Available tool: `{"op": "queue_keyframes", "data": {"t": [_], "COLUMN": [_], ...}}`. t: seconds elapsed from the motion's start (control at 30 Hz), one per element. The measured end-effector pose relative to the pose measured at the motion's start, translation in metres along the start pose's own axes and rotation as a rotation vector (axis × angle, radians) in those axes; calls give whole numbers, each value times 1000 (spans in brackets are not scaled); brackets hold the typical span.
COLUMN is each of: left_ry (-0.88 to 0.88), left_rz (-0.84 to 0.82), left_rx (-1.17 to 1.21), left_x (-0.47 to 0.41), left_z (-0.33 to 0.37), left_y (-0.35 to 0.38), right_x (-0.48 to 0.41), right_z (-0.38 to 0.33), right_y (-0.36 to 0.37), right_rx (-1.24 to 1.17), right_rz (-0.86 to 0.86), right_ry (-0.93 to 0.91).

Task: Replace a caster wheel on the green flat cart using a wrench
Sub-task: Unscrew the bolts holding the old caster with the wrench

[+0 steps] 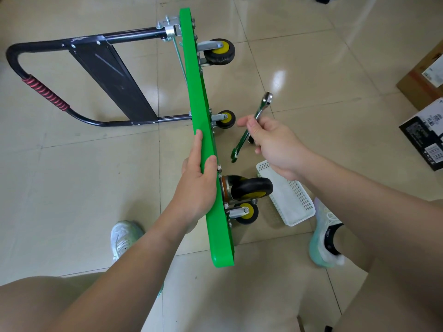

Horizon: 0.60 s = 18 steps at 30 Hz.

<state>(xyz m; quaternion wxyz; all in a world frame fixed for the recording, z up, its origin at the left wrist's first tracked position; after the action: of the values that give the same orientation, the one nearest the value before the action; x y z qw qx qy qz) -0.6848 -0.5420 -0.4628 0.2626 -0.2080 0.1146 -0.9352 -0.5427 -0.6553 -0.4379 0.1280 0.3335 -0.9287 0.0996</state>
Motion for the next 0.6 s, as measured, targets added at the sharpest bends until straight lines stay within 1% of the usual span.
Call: {"op": "queue_keyframes", "data": {"t": [0.17, 0.23, 0.43, 0.6], "left_ry": [9, 8, 3, 5], "left_rz": [-2, -2, -14, -13], "left_rx": [-21, -19, -32, -16], "left_x": [0, 0, 0, 1], "left_z": [1, 0, 0, 0], "left_y": [0, 0, -2, -3], "right_x": [-8, -13, -31, -44], "right_z": [1, 2, -3, -12], "right_y": [3, 5, 10, 16], "right_rx": [78, 82, -132, -146], "right_rz": [-100, -105, -77, -70], "right_ry": [-34, -54, -89, -68]}}
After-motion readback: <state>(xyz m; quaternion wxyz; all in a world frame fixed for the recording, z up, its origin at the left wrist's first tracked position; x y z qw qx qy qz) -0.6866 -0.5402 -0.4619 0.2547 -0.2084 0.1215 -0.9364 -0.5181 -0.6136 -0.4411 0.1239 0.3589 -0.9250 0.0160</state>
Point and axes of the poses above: each hand's wrist, its own x-axis away from the middle knuckle, its own y-axis out of the palm, z = x × y, the point moved 3 cm from there along -x, towards the middle knuckle, and after that the axes turned 3 degrees about -x, right-handed, at the moved point
